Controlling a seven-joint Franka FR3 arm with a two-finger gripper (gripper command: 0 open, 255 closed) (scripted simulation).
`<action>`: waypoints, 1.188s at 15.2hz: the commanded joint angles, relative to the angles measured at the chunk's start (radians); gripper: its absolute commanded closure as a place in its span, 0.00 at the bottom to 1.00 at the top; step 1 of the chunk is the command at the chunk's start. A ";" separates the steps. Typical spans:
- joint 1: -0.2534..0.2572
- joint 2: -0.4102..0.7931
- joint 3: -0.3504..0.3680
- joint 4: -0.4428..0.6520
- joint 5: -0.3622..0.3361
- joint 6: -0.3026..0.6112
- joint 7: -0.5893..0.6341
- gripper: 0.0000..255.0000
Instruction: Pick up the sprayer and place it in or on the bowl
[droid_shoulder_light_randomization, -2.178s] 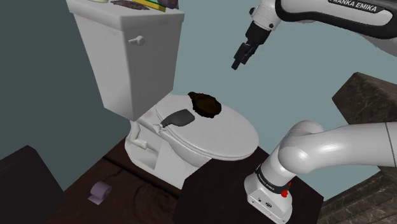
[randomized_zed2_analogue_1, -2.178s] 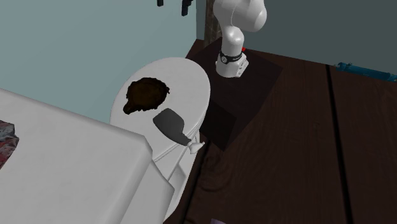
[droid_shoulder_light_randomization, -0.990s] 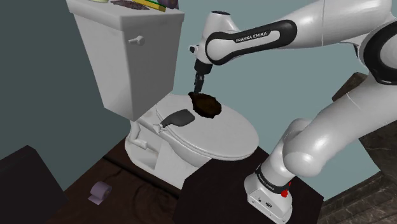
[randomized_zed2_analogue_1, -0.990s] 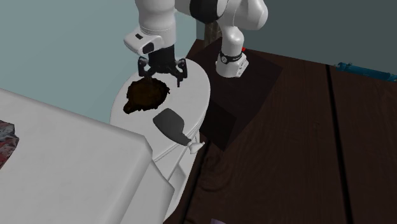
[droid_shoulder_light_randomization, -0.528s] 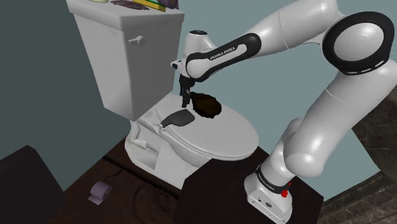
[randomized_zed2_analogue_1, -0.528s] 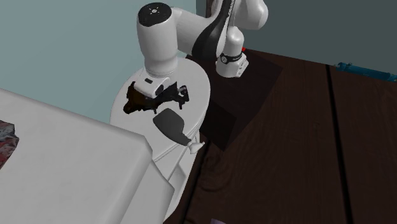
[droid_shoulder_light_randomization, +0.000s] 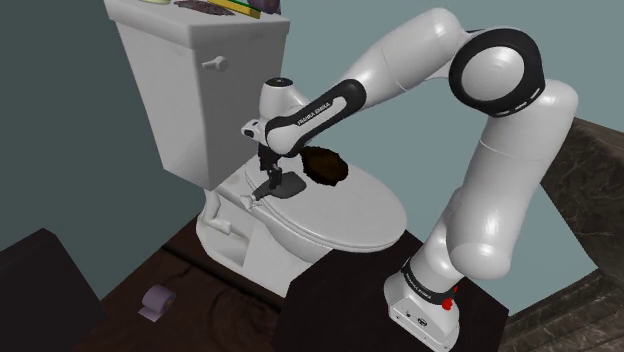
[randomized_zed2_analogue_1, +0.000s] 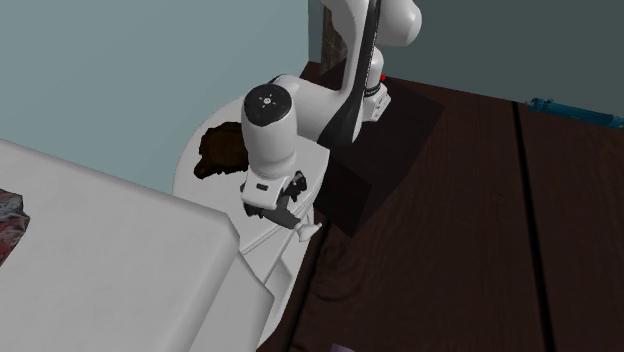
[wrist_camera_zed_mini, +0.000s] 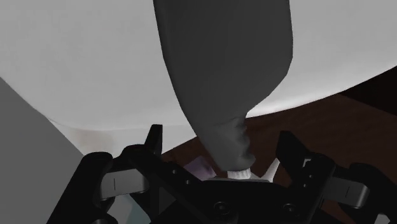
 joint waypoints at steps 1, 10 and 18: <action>0.001 0.034 0.004 0.007 -0.004 0.026 -0.013 0.00; -0.003 0.108 0.002 0.005 -0.006 0.101 -0.012 0.00; -0.003 0.108 0.002 0.005 -0.006 0.101 -0.012 1.00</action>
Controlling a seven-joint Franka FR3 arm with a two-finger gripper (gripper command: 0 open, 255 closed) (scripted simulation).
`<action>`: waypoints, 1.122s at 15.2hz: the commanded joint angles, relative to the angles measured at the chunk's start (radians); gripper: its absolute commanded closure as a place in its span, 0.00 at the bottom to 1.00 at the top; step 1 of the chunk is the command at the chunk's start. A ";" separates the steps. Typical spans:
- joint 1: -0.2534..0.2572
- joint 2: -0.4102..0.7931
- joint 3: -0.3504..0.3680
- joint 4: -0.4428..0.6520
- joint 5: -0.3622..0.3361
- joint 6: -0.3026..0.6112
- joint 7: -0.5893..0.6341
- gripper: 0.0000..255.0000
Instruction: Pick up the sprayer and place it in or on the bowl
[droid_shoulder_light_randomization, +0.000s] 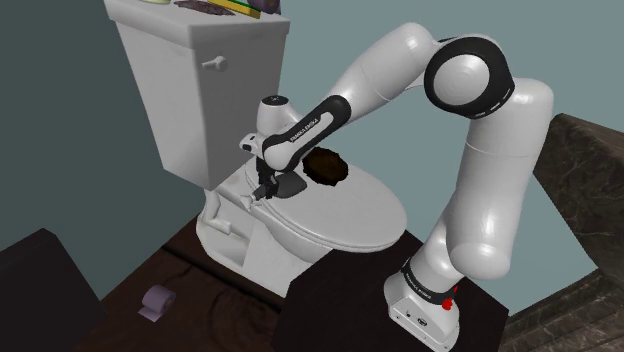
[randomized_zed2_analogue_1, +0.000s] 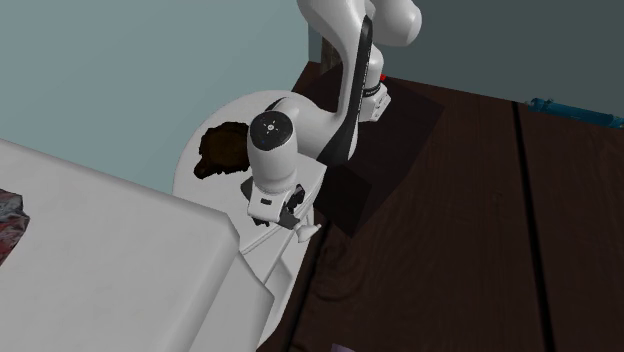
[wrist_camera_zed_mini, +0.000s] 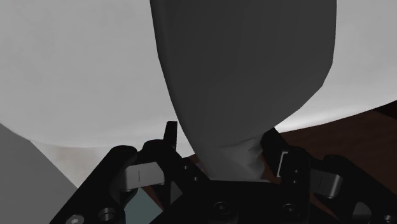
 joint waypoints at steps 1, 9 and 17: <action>0.000 0.000 0.000 0.000 0.000 0.000 0.000 1.00; 0.000 -0.023 0.000 0.000 0.001 -0.023 -0.002 1.00; 0.001 -0.107 0.001 0.010 0.004 -0.116 -0.009 1.00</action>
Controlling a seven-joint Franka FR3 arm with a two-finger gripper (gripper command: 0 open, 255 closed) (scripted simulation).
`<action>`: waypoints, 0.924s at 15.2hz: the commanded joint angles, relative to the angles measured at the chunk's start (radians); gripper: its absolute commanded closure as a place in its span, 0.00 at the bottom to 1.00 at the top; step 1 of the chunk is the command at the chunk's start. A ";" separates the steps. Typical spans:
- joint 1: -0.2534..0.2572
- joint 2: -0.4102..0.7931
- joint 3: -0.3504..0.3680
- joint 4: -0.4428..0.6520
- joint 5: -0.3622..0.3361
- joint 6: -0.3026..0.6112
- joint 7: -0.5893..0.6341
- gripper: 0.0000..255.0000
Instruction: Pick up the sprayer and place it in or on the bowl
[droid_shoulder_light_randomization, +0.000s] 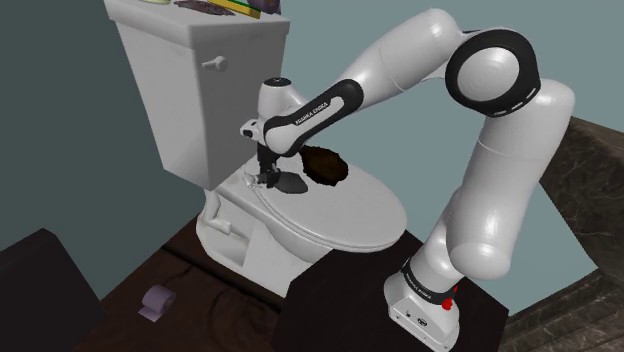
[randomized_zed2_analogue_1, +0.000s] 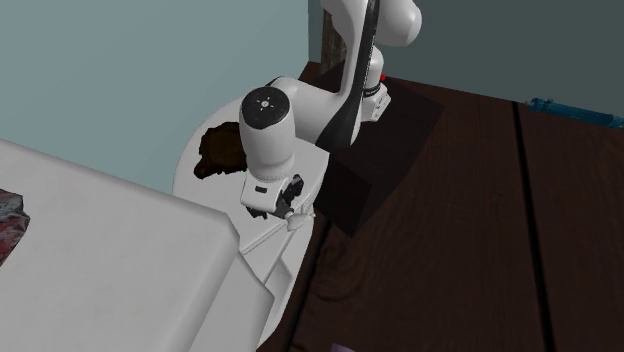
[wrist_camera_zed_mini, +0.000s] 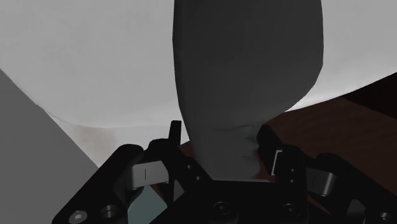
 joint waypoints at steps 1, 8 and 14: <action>0.002 -0.023 0.001 -0.001 0.000 -0.023 0.001 1.00; 0.003 -0.088 0.002 0.021 0.003 -0.108 -0.005 1.00; 0.003 -0.136 0.002 0.047 0.005 -0.183 -0.011 1.00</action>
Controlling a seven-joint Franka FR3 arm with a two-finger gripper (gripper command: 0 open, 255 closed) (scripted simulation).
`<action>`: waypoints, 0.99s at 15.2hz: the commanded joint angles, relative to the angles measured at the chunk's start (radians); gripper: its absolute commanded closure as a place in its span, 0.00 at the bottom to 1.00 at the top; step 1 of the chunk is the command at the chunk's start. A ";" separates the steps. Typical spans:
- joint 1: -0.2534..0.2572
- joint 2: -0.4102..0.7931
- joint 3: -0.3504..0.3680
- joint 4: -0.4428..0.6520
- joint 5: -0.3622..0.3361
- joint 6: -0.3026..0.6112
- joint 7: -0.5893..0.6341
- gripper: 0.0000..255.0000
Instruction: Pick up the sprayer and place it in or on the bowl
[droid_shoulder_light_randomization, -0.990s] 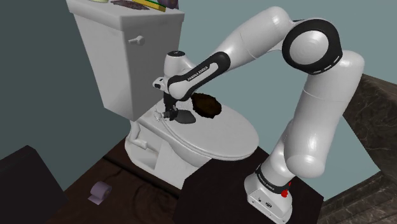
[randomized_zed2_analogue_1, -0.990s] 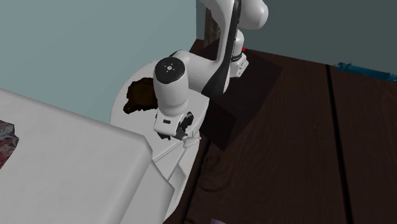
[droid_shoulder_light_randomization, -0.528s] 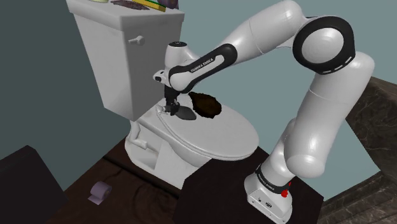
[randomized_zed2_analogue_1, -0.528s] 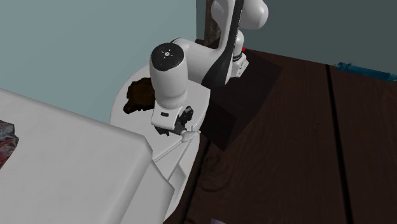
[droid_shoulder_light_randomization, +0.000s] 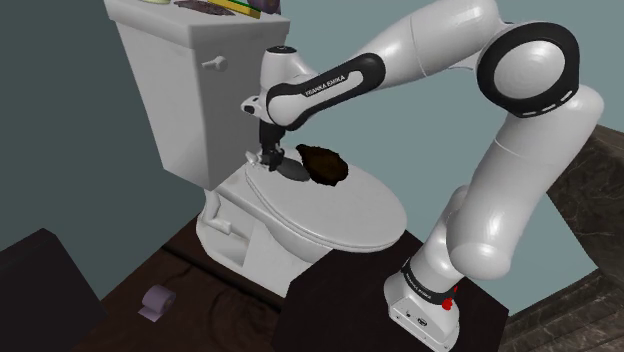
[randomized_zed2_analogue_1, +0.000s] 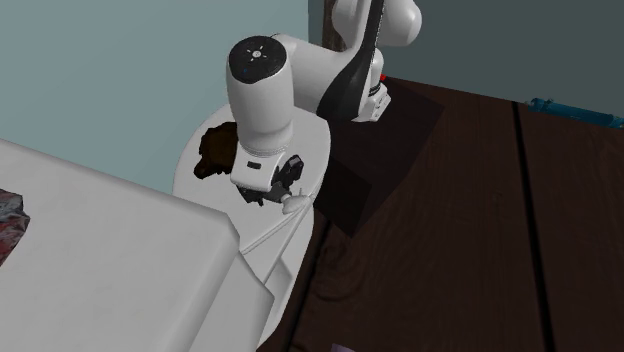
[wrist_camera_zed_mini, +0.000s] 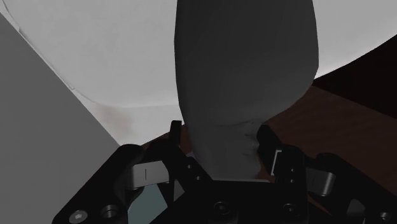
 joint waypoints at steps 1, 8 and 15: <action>0.000 -0.017 0.000 0.007 0.000 -0.024 -0.002 1.00; 0.001 -0.063 0.001 0.050 0.003 -0.113 -0.008 1.00; -0.071 -0.125 -0.068 -0.019 0.002 -0.096 -0.147 1.00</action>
